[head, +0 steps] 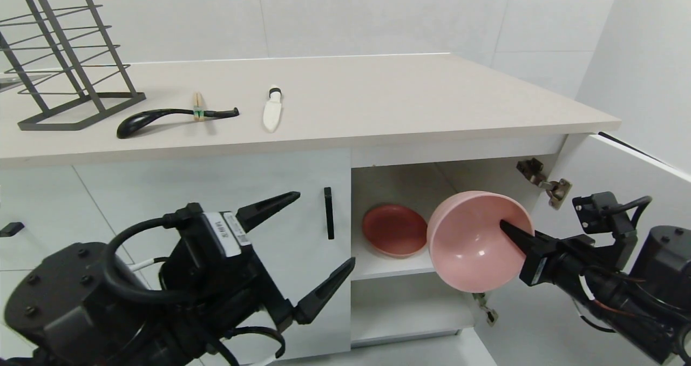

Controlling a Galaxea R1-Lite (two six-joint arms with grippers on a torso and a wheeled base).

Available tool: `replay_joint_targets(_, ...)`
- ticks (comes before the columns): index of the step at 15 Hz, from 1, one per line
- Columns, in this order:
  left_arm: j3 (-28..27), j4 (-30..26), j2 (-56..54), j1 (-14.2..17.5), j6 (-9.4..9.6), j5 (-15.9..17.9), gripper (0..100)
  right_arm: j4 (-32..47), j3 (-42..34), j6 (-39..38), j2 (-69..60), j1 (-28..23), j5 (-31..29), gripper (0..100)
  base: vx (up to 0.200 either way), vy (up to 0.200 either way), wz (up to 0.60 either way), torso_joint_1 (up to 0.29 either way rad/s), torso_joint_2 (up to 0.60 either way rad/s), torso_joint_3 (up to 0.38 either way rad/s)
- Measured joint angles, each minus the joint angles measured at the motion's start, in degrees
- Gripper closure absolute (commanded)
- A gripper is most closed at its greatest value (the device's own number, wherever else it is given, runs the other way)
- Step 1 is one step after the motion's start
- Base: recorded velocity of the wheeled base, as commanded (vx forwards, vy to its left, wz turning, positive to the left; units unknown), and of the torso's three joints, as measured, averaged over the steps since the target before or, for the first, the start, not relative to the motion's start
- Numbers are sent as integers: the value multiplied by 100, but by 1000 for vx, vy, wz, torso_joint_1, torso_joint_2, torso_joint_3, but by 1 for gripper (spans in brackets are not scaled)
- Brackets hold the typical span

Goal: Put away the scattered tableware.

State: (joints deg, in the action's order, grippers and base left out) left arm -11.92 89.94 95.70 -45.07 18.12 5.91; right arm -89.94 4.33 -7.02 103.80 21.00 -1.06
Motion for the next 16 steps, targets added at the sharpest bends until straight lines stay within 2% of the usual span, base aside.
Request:
replay_joint_targets(1, 217, -2, -85, 180, -137, 286, 0, 0, -30, -1, 13, 11, 2, 100, 0, 0, 0, 0, 0, 0)
replay_joint_targets(2, 416, -4, -154, 325, -274, 438, 0, 2, -54, 0, 27, 11, 2, 100, 0, 0, 0, 0, 0, 0)
replay_joint_targets(5, 929, -4, -512, 599, -561, 486, 0, 0, -141, 0, 61, 11, 2, 100, 0, 0, 0, 0, 0, 0)
replay_joint_targets(8, 1141, -44, -1168, 817, -919, 473, 0, 2, -212, 0, 111, 29, 0, 100, 0, 0, 0, 0, 0, 0)
replay_joint_targets(9, 1165, -305, -1381, 974, -989, 451, 0, 0, -229, -6, 133, 38, -5, 100, 0, 0, 0, 0, 0, 0)
replay_joint_targets(12, 1182, -1385, -2002, 1431, -1013, 423, 0, 0, -285, -77, 293, 44, -17, 100, 0, 0, 0, 0, 0, 0)
replay_joint_targets(13, 1185, -1552, -2188, 1479, -1002, 424, 0, 2, -295, -105, 369, 84, -20, 100, 0, 0, 0, 0, 0, 0)
replay_joint_targets(16, 1190, -1602, -2467, 1517, -1002, 434, 0, 0, 82, -113, 706, 390, -22, 100, 0, 0, 0, 0, 0, 0)
